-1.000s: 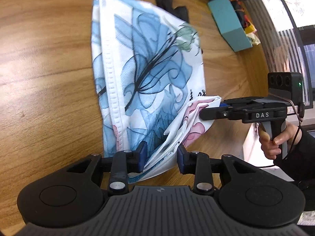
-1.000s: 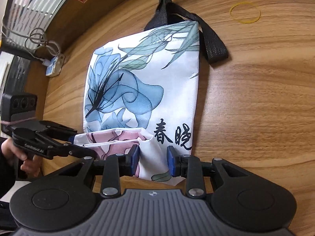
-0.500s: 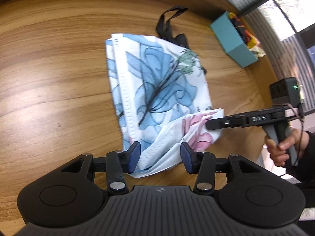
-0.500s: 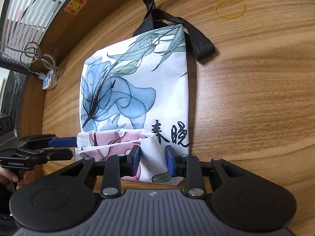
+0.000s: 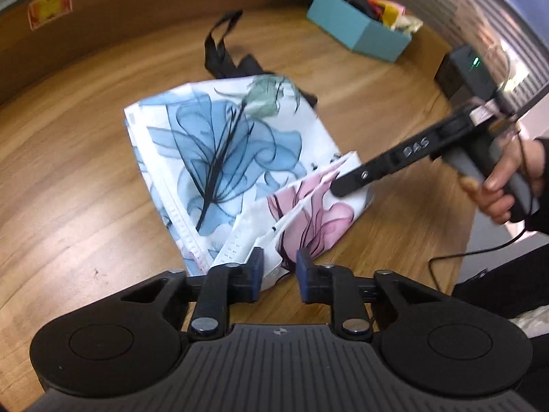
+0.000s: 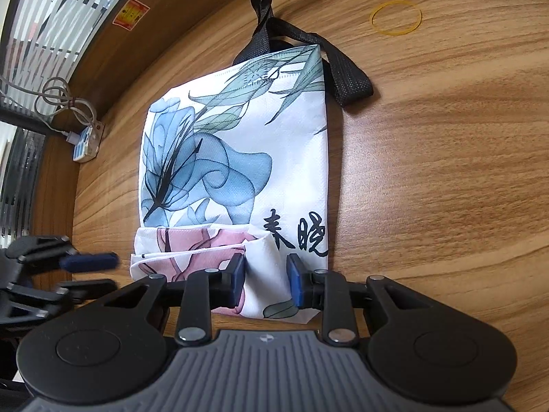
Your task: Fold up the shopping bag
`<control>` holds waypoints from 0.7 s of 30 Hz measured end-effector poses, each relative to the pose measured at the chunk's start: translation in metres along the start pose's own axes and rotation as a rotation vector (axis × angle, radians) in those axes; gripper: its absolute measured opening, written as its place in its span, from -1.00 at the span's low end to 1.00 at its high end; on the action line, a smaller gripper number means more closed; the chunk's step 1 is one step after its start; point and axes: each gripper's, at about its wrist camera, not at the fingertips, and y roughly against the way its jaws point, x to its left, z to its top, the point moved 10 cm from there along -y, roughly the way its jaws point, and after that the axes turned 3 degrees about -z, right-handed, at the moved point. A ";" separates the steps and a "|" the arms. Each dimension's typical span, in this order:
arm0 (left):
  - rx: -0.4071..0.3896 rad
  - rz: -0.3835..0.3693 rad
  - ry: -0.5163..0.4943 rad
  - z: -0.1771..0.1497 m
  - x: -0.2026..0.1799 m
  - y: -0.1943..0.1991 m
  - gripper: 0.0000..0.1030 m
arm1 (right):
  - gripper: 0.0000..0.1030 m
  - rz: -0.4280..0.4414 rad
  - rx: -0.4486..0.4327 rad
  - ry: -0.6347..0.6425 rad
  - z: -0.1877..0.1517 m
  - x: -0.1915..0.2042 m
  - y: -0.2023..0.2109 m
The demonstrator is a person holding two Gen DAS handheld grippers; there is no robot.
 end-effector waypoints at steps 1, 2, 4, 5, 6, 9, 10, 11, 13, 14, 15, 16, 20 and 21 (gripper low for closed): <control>0.001 0.010 -0.001 0.001 0.002 -0.002 -0.60 | -0.42 0.000 -0.001 0.000 0.000 0.000 0.000; 0.003 0.021 0.001 0.002 0.004 -0.004 -0.63 | -0.42 0.000 -0.002 0.000 0.000 0.000 0.000; 0.009 0.041 0.011 0.003 0.010 -0.009 -0.67 | -0.44 0.005 -0.005 -0.008 0.000 -0.001 0.001; 0.015 0.049 0.026 0.003 0.014 -0.012 -0.67 | -0.44 0.007 -0.006 -0.012 0.000 -0.002 0.001; 0.021 0.056 0.037 0.004 0.016 -0.015 -0.68 | -0.44 0.010 -0.007 -0.016 0.000 -0.002 0.001; 0.038 0.077 0.027 0.005 0.018 -0.021 -0.68 | -0.46 0.011 -0.011 -0.019 0.000 -0.002 0.001; 0.049 0.090 0.019 0.004 0.019 -0.025 -0.68 | -0.47 0.011 -0.013 -0.021 0.000 -0.002 0.001; 0.056 0.100 0.018 0.004 0.020 -0.028 -0.68 | -0.47 0.011 -0.014 -0.022 0.000 -0.001 0.001; 0.063 0.114 0.024 0.005 0.020 -0.030 -0.67 | -0.46 0.009 -0.016 -0.023 0.000 0.000 0.001; 0.068 0.122 0.027 0.005 0.021 -0.032 -0.67 | -0.45 0.005 -0.017 -0.030 0.001 0.000 0.002; 0.072 0.127 0.031 0.005 0.022 -0.034 -0.67 | -0.39 0.001 -0.018 -0.040 0.001 0.001 0.003; 0.075 0.132 0.034 0.006 0.023 -0.035 -0.67 | -0.33 -0.004 -0.023 -0.042 0.002 0.001 0.004; 0.075 0.137 0.044 0.006 0.026 -0.038 -0.66 | -0.28 -0.092 -0.060 0.045 0.002 0.007 0.021; 0.074 0.137 0.044 0.006 0.026 -0.039 -0.66 | -0.28 -0.117 -0.063 0.070 0.001 0.008 0.024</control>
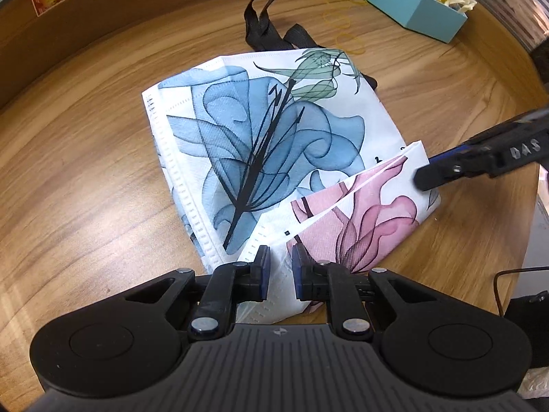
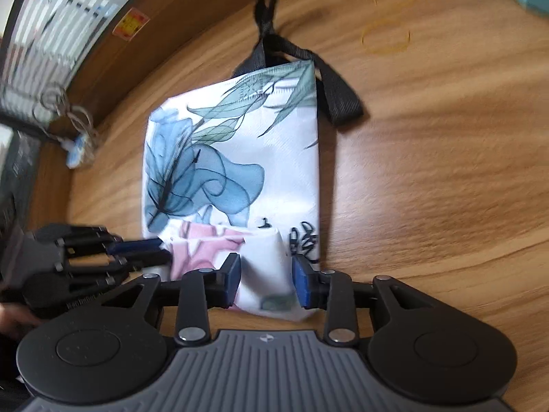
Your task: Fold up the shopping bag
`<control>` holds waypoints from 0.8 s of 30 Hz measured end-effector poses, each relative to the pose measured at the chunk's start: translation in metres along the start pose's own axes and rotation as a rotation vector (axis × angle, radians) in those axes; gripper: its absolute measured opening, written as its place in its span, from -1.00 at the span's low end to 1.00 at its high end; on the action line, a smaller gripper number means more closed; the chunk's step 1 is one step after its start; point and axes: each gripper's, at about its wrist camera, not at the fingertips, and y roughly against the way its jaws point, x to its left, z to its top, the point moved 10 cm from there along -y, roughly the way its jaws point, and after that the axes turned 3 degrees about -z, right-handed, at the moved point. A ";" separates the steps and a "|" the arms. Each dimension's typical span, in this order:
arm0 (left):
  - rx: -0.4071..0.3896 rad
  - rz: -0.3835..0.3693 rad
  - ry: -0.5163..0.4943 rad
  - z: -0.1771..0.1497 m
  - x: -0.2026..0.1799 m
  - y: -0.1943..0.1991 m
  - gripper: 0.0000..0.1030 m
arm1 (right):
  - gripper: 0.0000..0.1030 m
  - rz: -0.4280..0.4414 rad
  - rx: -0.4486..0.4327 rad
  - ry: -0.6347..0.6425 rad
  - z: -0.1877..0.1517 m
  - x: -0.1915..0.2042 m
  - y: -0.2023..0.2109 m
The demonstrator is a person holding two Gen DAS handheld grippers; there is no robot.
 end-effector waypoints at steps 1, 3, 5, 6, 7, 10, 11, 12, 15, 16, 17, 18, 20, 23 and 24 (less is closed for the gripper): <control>-0.001 0.000 -0.001 0.000 0.000 0.000 -0.66 | -0.28 -0.021 -0.002 0.022 -0.001 0.000 0.003; -0.003 -0.001 -0.003 -0.001 0.001 -0.001 -0.66 | -0.28 -0.077 0.004 0.070 -0.005 -0.002 0.008; -0.003 -0.001 -0.003 0.000 0.001 -0.001 -0.66 | -0.40 -0.098 0.004 0.087 -0.009 -0.001 0.011; -0.003 0.000 -0.004 0.000 0.001 -0.001 -0.66 | -0.42 -0.105 -0.003 0.093 -0.010 0.000 0.014; -0.003 0.001 -0.006 0.000 0.001 -0.001 -0.66 | -0.43 -0.110 -0.012 0.100 -0.010 0.000 0.017; -0.006 0.004 -0.011 0.001 0.000 0.000 -0.66 | -0.43 -0.133 -0.063 0.169 -0.006 0.015 0.027; -0.006 0.003 -0.013 0.001 0.000 0.000 -0.66 | -0.43 -0.144 -0.081 0.211 -0.003 0.023 0.029; -0.006 0.001 -0.013 0.001 0.000 0.001 -0.66 | -0.43 -0.148 -0.086 0.224 -0.002 0.025 0.030; -0.007 -0.003 -0.010 0.002 0.000 0.001 -0.66 | -0.44 -0.173 -0.102 0.311 0.003 0.041 0.025; -0.009 -0.005 -0.009 0.002 0.000 0.001 -0.66 | -0.46 -0.178 -0.100 0.331 0.004 0.045 0.022; -0.011 -0.006 -0.008 0.002 0.000 0.001 -0.66 | -0.49 -0.181 -0.097 0.351 0.004 0.049 0.018; -0.013 -0.007 -0.004 0.002 0.001 0.001 -0.66 | -0.50 -0.186 -0.090 0.366 0.004 0.050 0.013; -0.016 -0.010 0.002 0.002 0.002 0.002 -0.66 | -0.50 -0.196 -0.075 0.395 0.004 0.052 0.004; -0.019 -0.017 0.009 0.003 0.002 0.002 -0.66 | -0.59 -0.197 -0.064 0.394 0.006 0.046 -0.004; -0.019 -0.019 0.008 0.003 0.002 0.002 -0.66 | -0.60 -0.194 -0.059 0.388 0.006 0.044 -0.006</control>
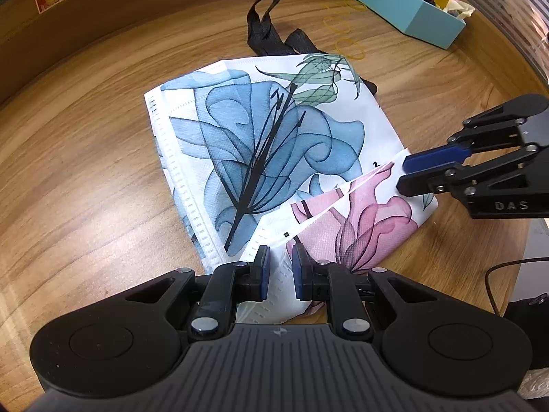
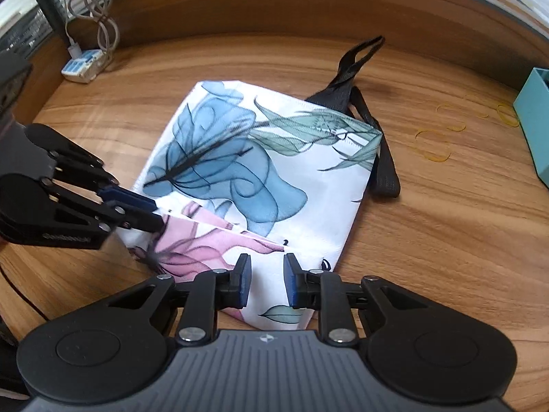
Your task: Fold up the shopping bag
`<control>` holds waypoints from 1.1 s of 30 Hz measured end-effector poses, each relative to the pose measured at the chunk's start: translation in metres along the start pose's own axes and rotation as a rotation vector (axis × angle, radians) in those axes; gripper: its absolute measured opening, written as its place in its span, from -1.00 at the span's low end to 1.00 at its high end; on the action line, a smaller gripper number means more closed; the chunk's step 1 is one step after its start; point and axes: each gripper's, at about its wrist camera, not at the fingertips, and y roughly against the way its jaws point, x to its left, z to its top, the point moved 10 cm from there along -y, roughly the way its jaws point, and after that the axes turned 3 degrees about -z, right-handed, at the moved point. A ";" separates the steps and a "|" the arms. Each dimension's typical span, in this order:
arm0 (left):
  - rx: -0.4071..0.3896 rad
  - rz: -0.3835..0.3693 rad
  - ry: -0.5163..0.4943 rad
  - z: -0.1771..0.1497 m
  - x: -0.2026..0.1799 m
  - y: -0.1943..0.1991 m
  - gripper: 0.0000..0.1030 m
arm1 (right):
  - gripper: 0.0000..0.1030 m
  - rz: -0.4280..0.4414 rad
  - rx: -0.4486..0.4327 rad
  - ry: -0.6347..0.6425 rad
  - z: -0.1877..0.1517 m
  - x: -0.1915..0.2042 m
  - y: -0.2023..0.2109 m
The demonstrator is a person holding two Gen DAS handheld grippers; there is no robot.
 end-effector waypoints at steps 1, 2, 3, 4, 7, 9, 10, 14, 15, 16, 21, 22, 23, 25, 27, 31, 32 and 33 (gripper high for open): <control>0.000 -0.001 -0.001 0.000 0.000 0.000 -0.66 | -0.61 0.003 0.002 0.001 0.000 0.000 -0.002; 0.000 -0.001 -0.004 0.001 -0.001 0.000 -0.66 | -0.62 0.003 0.006 0.010 -0.002 0.001 -0.006; 0.001 0.000 -0.009 0.001 -0.001 0.000 -0.66 | -0.62 0.002 0.011 0.020 -0.004 0.001 -0.010; 0.001 0.001 -0.014 0.002 -0.002 0.000 -0.66 | -0.62 0.002 0.016 0.029 -0.006 0.001 -0.013; 0.002 0.003 -0.024 0.003 -0.002 0.001 -0.66 | -0.62 0.008 0.007 0.028 -0.009 0.001 -0.018; 0.004 -0.001 -0.025 0.003 -0.002 0.001 -0.66 | -0.62 0.011 0.009 0.042 -0.009 0.001 -0.017; 0.007 -0.004 -0.024 0.004 -0.002 0.001 -0.66 | -0.62 0.012 0.012 0.051 -0.008 0.002 -0.017; 0.011 -0.006 -0.033 0.002 -0.003 0.000 -0.66 | -0.48 0.016 -0.022 0.123 -0.001 0.010 -0.002; 0.013 -0.007 -0.038 0.001 -0.003 -0.001 -0.66 | -0.36 0.017 -0.034 0.149 0.000 0.013 0.002; 0.016 -0.009 -0.040 0.001 -0.003 -0.001 -0.66 | -0.26 0.016 -0.047 0.202 0.000 0.020 0.006; 0.039 -0.029 -0.038 0.002 -0.002 -0.003 -0.66 | -0.21 0.011 -0.071 0.407 -0.010 0.050 0.015; 0.045 -0.034 -0.035 0.003 -0.001 -0.003 -0.66 | -0.11 0.009 -0.071 0.455 -0.014 0.057 0.014; 0.049 -0.038 -0.032 0.003 -0.001 -0.003 -0.66 | -0.03 0.002 -0.072 0.502 -0.017 0.064 0.012; 0.057 -0.045 -0.027 0.004 -0.001 -0.004 -0.66 | 0.07 -0.013 -0.074 0.593 -0.024 0.075 0.008; 0.065 -0.053 -0.022 0.004 0.000 -0.004 -0.66 | 0.07 -0.034 -0.068 0.701 -0.032 0.085 0.003; 0.079 -0.061 -0.014 0.004 0.000 -0.005 -0.66 | 0.07 -0.085 -0.073 0.863 -0.040 0.095 -0.005; 0.084 -0.064 -0.011 0.004 0.001 -0.005 -0.66 | 0.05 -0.102 -0.077 0.913 -0.042 0.097 -0.006; 0.090 -0.068 -0.005 0.005 0.001 -0.006 -0.66 | 0.05 -0.117 -0.083 0.952 -0.043 0.099 -0.008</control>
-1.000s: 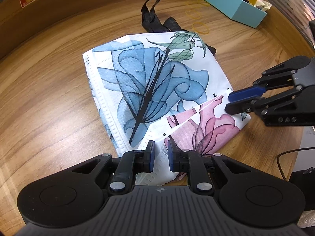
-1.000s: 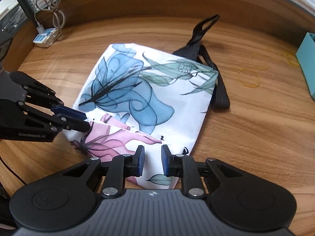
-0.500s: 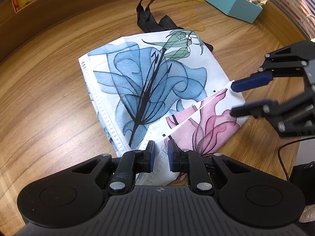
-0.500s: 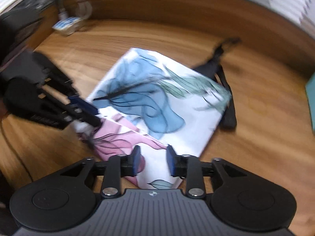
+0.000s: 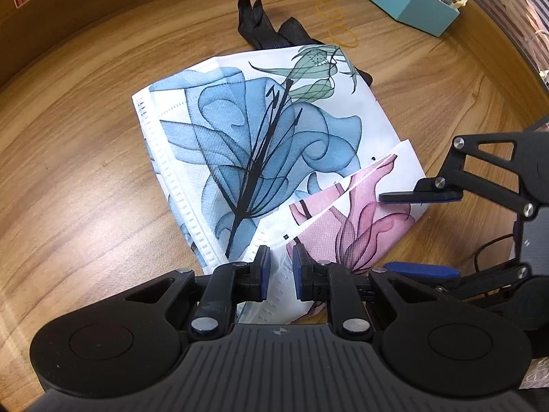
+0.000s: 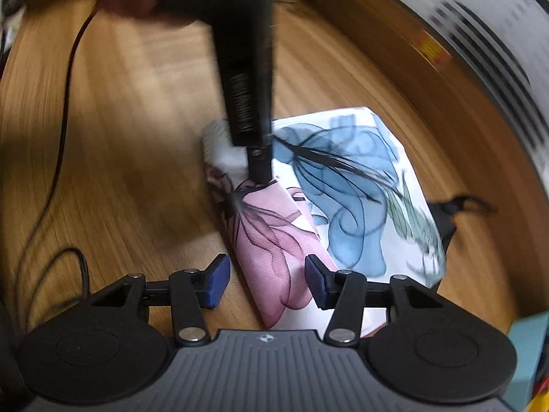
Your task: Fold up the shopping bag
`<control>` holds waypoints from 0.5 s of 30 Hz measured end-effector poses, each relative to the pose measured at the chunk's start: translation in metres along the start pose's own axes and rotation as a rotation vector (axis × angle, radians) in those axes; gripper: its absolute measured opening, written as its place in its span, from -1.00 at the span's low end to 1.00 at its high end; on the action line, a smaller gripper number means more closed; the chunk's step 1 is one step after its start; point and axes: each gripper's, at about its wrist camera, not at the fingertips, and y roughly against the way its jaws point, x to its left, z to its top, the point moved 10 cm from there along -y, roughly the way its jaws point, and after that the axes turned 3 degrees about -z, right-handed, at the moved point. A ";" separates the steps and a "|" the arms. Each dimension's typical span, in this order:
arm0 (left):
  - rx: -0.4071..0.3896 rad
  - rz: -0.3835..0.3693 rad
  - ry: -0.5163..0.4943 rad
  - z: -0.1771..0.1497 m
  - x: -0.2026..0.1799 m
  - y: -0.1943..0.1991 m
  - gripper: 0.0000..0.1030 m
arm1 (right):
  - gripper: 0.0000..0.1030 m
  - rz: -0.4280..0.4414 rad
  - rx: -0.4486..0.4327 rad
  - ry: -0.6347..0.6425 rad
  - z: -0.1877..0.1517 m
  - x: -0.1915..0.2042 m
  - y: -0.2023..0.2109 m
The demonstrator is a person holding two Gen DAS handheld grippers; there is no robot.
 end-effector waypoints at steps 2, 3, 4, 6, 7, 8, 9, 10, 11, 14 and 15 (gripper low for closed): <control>0.016 -0.012 0.017 0.001 0.002 -0.001 -0.65 | 0.04 -0.016 0.000 0.052 0.000 0.003 -0.002; 0.023 -0.017 0.024 0.002 0.002 -0.002 -0.65 | 0.04 -0.027 -0.001 0.085 0.001 0.005 -0.004; 0.028 -0.019 0.026 0.002 0.003 -0.002 -0.65 | 0.04 -0.037 -0.002 0.118 0.001 0.007 -0.005; 0.038 -0.024 0.027 0.002 0.003 -0.003 -0.65 | 0.04 -0.051 0.001 0.154 0.001 0.009 -0.008; 0.041 -0.025 0.028 0.002 0.003 -0.003 -0.65 | 0.03 -0.058 0.002 0.170 0.002 0.010 -0.009; 0.043 -0.026 0.028 0.003 0.003 -0.003 -0.65 | 0.02 -0.067 -0.004 0.185 0.003 0.011 -0.010; 0.044 -0.027 0.027 0.003 0.003 -0.003 -0.65 | 0.01 -0.070 -0.005 0.191 0.004 0.012 -0.011; 0.044 -0.027 0.026 0.002 0.003 -0.002 -0.65 | -0.01 -0.070 -0.005 0.193 0.005 0.012 -0.011; 0.044 -0.028 0.025 0.002 0.003 -0.002 -0.66 | -0.04 -0.068 -0.006 0.197 0.005 0.012 -0.012; 0.041 -0.031 0.030 0.002 0.004 -0.002 -0.66 | -0.30 -0.040 -0.007 0.207 0.006 0.016 -0.013; 0.039 -0.031 0.028 0.002 0.003 -0.001 -0.66 | -0.31 -0.034 -0.007 0.205 0.006 0.017 -0.012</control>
